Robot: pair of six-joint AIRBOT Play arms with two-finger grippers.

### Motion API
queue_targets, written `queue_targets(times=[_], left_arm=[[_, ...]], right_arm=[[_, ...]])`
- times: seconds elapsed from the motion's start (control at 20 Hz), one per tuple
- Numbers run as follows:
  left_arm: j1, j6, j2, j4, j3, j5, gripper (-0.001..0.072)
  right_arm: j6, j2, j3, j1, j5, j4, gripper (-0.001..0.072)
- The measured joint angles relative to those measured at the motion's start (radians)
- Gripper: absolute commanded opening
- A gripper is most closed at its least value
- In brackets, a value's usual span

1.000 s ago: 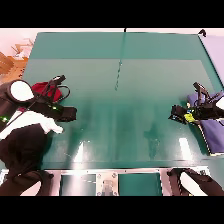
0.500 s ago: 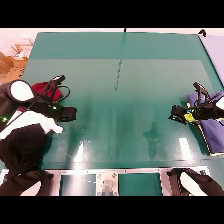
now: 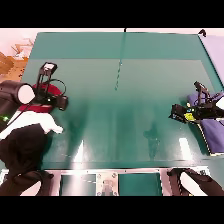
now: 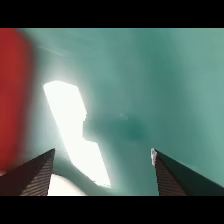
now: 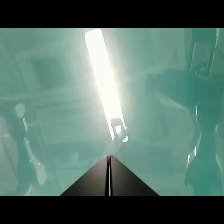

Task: Fold the shirts.

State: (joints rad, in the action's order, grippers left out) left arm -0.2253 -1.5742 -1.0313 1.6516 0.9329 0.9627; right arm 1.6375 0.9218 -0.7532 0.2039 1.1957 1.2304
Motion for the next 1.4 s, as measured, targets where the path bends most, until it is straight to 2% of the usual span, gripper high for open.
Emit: queue_targets(times=[0.15, 0.4, 0.45, 0.5, 0.55, 0.7, 0.95, 1.2, 1.4], left_arm=[[0.074, -0.005, -0.085, 0.168, 0.0, -0.089, 0.0712], [0.22, 0.035, -0.298, 0.265, 0.0, -0.232, 0.0709], [0.239, 0.049, -0.338, 0.275, 0.0, -0.252, 0.0542], [0.251, 0.058, -0.368, 0.282, 0.001, -0.267, 0.0148], [0.261, 0.072, -0.392, 0.292, 0.003, -0.284, 0.0024], [0.274, 0.101, -0.429, 0.297, 0.045, -0.262, 0.0024], [0.242, 0.131, -0.388, 0.226, 0.28, -0.075, 0.0024], [0.061, 0.157, -0.261, 0.061, 0.509, 0.024, 0.0024], [-0.134, 0.166, -0.232, -0.109, 0.571, 0.061, 0.0025]], right_arm=[[0.0, 0.0, 0.0, 0.0, -0.019, 0.0, 0.0024], [0.0, 0.0, 0.0, 0.0, -0.043, 0.0, 0.0024], [0.0, 0.0, 0.0, 0.0, -0.045, 0.0, 0.0024], [0.0, 0.0, 0.0, 0.0, -0.048, 0.0, 0.0024], [0.0, 0.0, 0.0, 0.0, -0.048, 0.0, 0.0024], [0.0, 0.0, 0.0, 0.0, -0.05, 0.0, 0.0024], [0.0, 0.0, -0.006, 0.0, -0.052, 0.0, 0.0024], [0.0, 0.0, -0.051, 0.0, -0.051, 0.0, 0.0023], [-0.001, 0.0, -0.092, 0.0, -0.051, 0.0, 0.0024]])
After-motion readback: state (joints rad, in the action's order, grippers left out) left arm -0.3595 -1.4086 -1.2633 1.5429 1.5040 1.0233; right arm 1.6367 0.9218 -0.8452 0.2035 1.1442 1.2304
